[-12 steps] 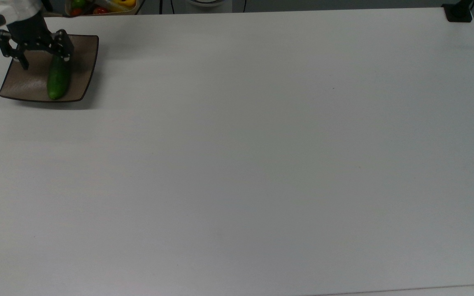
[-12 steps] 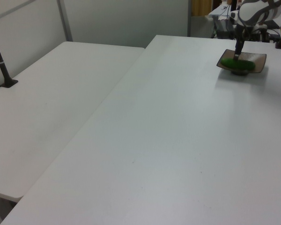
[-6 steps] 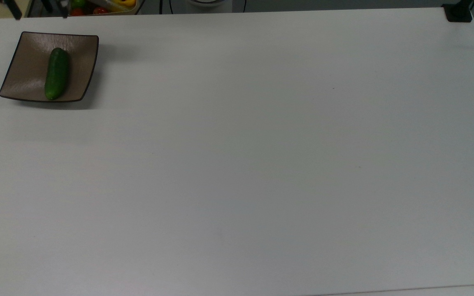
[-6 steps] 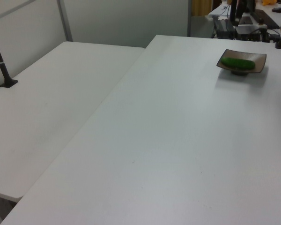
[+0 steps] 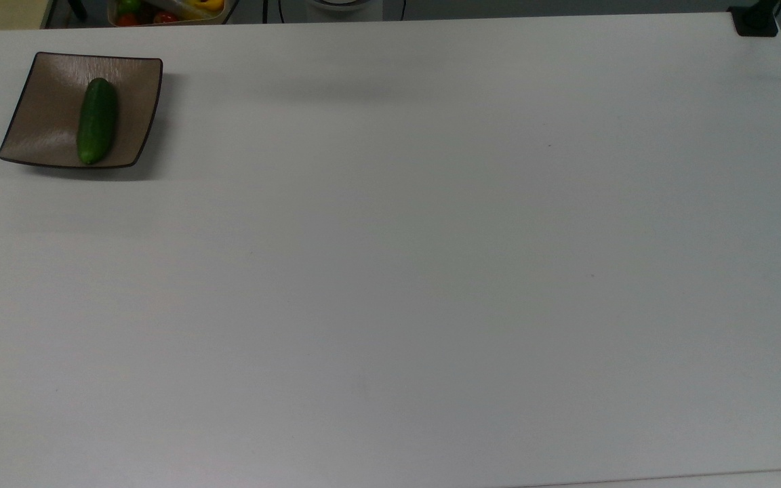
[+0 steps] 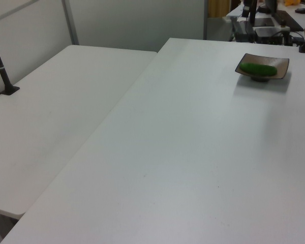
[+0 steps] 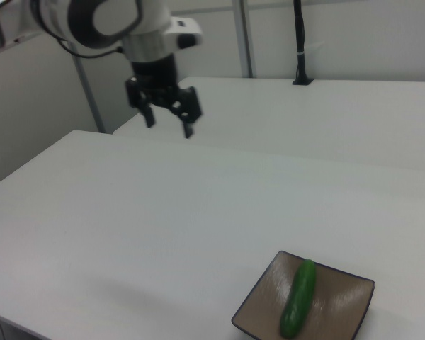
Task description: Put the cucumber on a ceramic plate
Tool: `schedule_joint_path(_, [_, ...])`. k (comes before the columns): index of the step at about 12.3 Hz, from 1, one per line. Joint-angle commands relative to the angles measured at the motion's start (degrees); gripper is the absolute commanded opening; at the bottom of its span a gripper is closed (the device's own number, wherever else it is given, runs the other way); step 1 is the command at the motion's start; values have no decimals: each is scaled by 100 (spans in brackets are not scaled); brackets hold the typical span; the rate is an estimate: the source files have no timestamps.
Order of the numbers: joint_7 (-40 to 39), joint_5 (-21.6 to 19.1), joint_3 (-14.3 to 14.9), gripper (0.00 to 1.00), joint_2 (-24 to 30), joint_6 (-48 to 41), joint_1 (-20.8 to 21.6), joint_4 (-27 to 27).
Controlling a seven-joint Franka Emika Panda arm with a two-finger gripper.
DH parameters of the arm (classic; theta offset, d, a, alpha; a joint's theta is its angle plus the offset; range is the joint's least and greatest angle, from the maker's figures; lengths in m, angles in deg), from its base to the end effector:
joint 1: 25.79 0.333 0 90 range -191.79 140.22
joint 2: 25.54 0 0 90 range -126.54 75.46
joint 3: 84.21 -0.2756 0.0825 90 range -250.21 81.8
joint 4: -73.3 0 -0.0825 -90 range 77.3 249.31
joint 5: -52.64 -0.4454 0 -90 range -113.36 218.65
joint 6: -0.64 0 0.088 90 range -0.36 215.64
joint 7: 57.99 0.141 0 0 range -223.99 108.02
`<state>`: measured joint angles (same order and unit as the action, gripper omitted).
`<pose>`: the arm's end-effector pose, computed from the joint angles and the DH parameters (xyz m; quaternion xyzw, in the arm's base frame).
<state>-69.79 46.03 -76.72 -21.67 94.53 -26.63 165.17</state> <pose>0.6036 -0.0747 0.5810 -0.9963 -0.0291 -0.0610 0.0522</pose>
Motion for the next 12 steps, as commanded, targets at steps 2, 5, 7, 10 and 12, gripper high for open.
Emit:
schedule_joint_path(2, [1294,186,-361,100,114,-240,619,138])
schedule_joint_path(5, [1093,257,-361,100,-105,216,919,261])
schedule_joint_path(7, [358,266,-318,100,-272,393,937,262])
schedule_joint_path(10, [-121,257,-169,100,-308,613,928,262])
schedule_joint_path(12, [-95,248,-168,100,-316,613,937,262])
